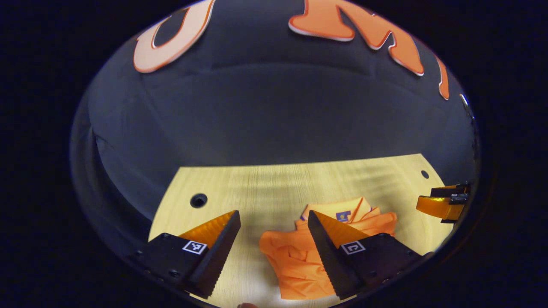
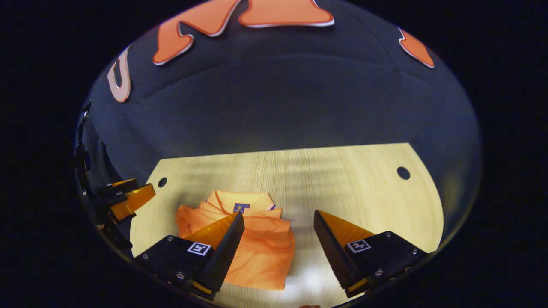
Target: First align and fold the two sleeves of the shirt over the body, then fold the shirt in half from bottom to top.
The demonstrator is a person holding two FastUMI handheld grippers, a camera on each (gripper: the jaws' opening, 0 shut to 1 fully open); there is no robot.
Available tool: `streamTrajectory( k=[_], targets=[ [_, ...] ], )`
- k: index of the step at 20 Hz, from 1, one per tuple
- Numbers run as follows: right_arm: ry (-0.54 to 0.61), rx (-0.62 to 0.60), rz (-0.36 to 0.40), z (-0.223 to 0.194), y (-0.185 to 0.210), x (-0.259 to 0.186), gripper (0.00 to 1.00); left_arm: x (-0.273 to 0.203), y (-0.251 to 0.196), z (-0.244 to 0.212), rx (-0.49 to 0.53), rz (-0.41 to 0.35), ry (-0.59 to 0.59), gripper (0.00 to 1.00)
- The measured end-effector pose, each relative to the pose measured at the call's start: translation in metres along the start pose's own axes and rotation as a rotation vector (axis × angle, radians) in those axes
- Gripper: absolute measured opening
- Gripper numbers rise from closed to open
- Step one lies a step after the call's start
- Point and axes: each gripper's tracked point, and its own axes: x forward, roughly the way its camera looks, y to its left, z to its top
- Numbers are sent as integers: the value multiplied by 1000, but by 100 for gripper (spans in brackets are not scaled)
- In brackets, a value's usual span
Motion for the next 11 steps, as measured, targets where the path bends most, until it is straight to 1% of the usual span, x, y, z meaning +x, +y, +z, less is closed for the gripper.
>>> streamTrajectory(
  k=[2,5,7,9,11],
  targets=[
    [-78,-34,-10,21,-1,-34,99,-37,-3,25,-1,8,-69,97],
    [-197,-48,14,51,7,-93,99,-101,-11,67,-23,-3,-184,97],
    [-250,-47,33,59,13,-131,98,-141,-14,86,-25,-3,-265,97],
    [-319,-45,62,70,20,-166,98,-182,-19,96,-31,-3,-316,97],
    [-386,-57,60,73,19,-196,98,-218,-24,104,-47,-6,-363,97]
  ],
)
